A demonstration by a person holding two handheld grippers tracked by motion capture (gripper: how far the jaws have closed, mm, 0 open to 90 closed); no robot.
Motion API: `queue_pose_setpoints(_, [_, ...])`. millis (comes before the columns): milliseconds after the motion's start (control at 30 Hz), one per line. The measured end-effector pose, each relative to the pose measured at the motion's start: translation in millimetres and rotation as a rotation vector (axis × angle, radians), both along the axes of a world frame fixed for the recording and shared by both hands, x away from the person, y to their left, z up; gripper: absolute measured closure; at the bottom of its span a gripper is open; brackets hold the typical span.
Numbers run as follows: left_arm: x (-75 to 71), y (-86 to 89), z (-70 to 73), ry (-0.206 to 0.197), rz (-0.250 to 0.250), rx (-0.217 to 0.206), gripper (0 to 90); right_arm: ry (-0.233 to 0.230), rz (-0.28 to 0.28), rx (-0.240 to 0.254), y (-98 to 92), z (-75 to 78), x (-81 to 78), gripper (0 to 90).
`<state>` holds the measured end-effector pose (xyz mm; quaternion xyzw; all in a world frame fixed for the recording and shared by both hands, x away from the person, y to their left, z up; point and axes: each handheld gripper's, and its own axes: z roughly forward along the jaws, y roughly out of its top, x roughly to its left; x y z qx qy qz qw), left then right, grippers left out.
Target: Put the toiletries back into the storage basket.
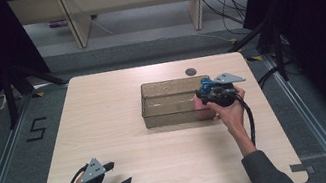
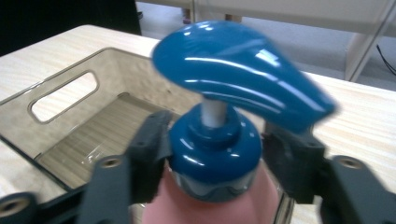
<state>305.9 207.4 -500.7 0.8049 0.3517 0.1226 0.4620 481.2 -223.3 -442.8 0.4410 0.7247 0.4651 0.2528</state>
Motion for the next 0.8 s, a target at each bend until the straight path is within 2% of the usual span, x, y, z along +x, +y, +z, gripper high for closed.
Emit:
queue_pose_setpoints(33, [-0.5,0.3,0.1,0.005,-0.002,0.007,14.7,0.031,-0.026,0.048,0.2,0.4,-1.9,37.1])
queue_pose_setpoints(167, [-0.4,0.0,0.2,0.001,-0.002,0.006,14.7,0.006,-0.007,0.023,-4.1,2.0,-1.1,35.6])
queue_pose_setpoints(300, [0.1,-0.3,0.1,0.008,0.003,0.003,14.7,0.018,-0.013,0.05,-3.3,3.1,-1.9,33.5])
queue_pose_setpoints(400, [-0.5,0.2,0.0,0.004,-0.002,0.008,14.7,0.003,-0.02,0.04,-4.4,3.3,-1.7,32.4])
queue_pose_setpoints(433, [0.1,0.1,0.0,0.0,0.0,-0.001,14.7,0.02,-0.027,0.047,-5.0,4.5,-2.8,31.5])
queue_pose_setpoints(500, [0.0,-0.6,0.0,-0.002,0.001,-0.008,14.7,0.02,-0.026,0.056,-6.0,4.0,-2.1,30.1])
queue_pose_setpoints(633, [0.3,-0.2,0.1,-0.001,0.001,-0.003,14.8,0.038,-0.037,0.069,-6.6,6.1,-4.3,28.5])
queue_pose_setpoints(667, [0.3,-0.2,0.1,-0.001,0.001,-0.003,14.8,0.038,-0.037,0.069,-6.6,6.1,-4.3,28.5])
queue_pose_setpoints(700, [0.2,-0.2,0.1,-0.002,0.0,-0.002,14.7,0.019,-0.042,0.063,-6.8,5.7,-3.9,28.1])
queue_pose_setpoints(767, [-0.3,0.1,0.1,0.0,-0.001,0.0,14.7,0.043,-0.049,0.098,-6.1,6.9,-5.7,26.8])
queue_pose_setpoints(800, [-0.3,0.1,0.1,0.0,-0.001,0.0,14.7,0.043,-0.049,0.098,-6.1,6.9,-5.7,26.8])
